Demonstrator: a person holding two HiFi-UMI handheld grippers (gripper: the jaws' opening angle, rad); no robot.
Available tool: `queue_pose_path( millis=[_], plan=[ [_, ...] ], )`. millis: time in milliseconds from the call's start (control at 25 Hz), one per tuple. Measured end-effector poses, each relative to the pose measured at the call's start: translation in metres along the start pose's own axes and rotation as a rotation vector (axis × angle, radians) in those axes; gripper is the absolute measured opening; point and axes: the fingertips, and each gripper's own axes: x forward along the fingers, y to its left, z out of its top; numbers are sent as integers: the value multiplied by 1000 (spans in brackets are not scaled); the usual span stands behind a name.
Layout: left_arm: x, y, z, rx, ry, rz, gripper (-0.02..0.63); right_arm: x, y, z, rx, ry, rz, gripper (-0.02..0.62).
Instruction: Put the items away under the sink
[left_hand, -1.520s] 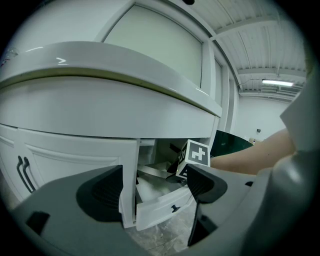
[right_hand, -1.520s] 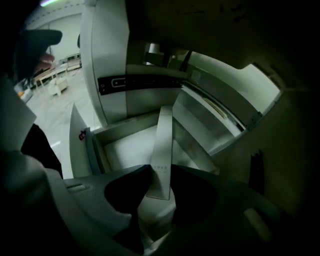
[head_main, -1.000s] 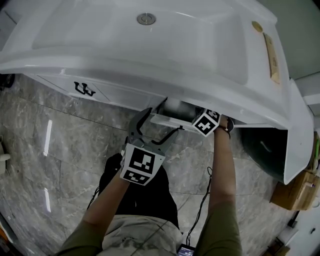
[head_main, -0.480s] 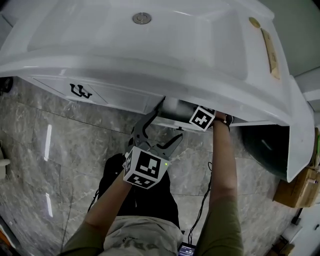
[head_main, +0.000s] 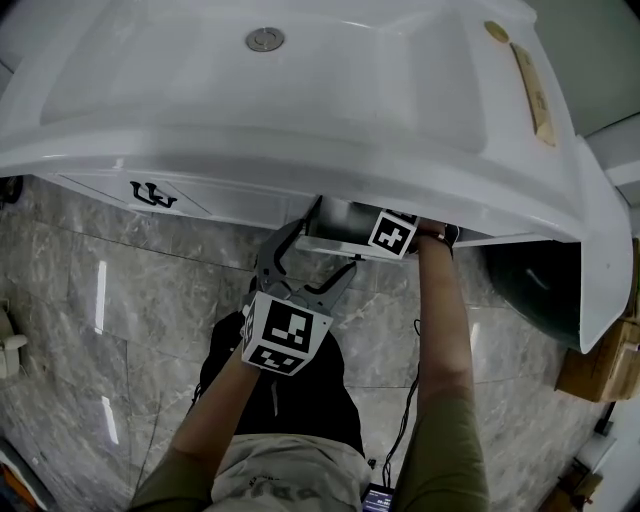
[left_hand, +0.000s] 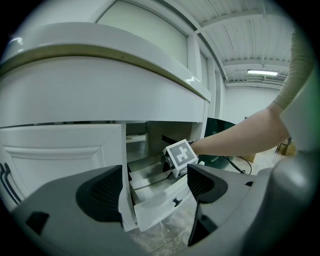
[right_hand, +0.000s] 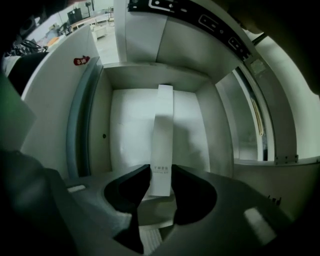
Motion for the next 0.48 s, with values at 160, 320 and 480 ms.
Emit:
queue_pose_path(
  millis=[160, 320, 480],
  plan=[
    [3, 2, -2, 0, 16, -6, 387, 1, -1, 0, 22, 4, 7, 135],
    [4, 3, -3, 2, 29, -12, 387, -2, -5, 6, 42, -18, 0, 135],
    [5, 5, 0, -6, 42, -12, 387, -11, -10, 12, 65, -62, -22, 135]
  ],
)
